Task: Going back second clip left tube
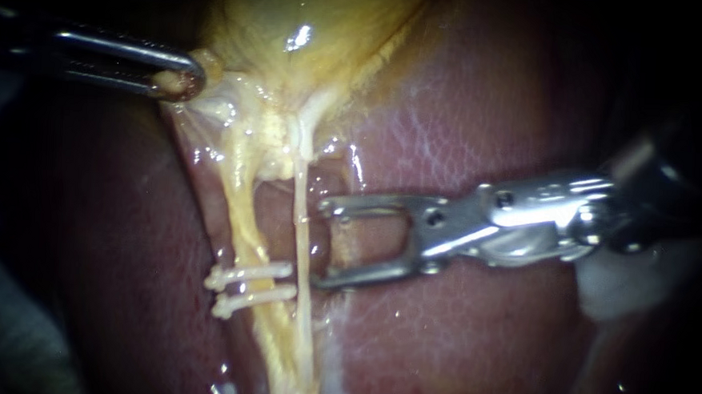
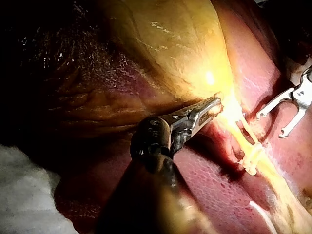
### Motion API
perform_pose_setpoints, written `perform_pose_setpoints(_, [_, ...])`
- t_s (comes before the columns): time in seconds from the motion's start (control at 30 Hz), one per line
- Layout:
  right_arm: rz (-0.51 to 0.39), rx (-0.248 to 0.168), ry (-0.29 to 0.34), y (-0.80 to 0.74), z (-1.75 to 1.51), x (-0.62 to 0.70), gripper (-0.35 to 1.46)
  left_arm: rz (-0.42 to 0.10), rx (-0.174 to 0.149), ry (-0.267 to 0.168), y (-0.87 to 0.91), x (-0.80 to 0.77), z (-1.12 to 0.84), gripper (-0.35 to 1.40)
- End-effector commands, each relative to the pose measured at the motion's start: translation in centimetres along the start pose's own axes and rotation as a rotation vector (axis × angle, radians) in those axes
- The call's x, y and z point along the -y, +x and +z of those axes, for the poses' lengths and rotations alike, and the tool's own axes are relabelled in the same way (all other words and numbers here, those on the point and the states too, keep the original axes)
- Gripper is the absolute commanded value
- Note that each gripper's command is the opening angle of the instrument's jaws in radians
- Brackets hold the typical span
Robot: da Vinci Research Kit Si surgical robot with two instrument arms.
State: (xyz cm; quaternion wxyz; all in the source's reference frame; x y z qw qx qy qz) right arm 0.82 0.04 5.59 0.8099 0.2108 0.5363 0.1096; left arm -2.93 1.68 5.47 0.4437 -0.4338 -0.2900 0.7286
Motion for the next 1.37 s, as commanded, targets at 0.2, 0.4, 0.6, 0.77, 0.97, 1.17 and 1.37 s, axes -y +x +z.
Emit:
perform_pose_setpoints(0.2, [-0.057, 0.072, -0.051, 0.05, -0.56, 0.11, 0.5, 0.0, 0.0, -0.001, 0.0, 0.0, 0.0, -0.35])
perform_pose_setpoints(0.4, [-0.067, 0.107, -0.088, 0.09, -0.85, 0.06, 0.5, 0.0, 0.0, -0.001, 0.0, 0.01, 0.01, -0.35])
perform_pose_setpoints(0.6, [-0.081, 0.108, -0.085, 0.11, -0.87, 0.05, 0.5, 0.004, -0.004, 0.006, -0.04, 0.06, 0.14, -0.35])
perform_pose_setpoints(0.77, [-0.079, 0.105, -0.046, 0.11, -0.87, 0.06, 0.5, 0.012, -0.004, 0.005, -0.15, 0.15, 0.42, -0.35])
perform_pose_setpoints(0.97, [-0.079, 0.103, -0.039, 0.11, -0.87, 0.06, 0.5, 0.023, 0.002, -0.009, -0.27, 0.24, 0.77, -0.35])
perform_pose_setpoints(1.17, [-0.08, 0.103, -0.035, 0.12, -0.87, 0.08, 0.5, 0.024, 0.009, -0.009, -0.28, 0.26, 0.78, -0.35])
perform_pose_setpoints(1.37, [-0.079, 0.097, -0.02, 0.14, -0.85, 0.1, 0.5, 0.024, 0.009, -0.01, -0.28, 0.26, 0.77, -0.35])
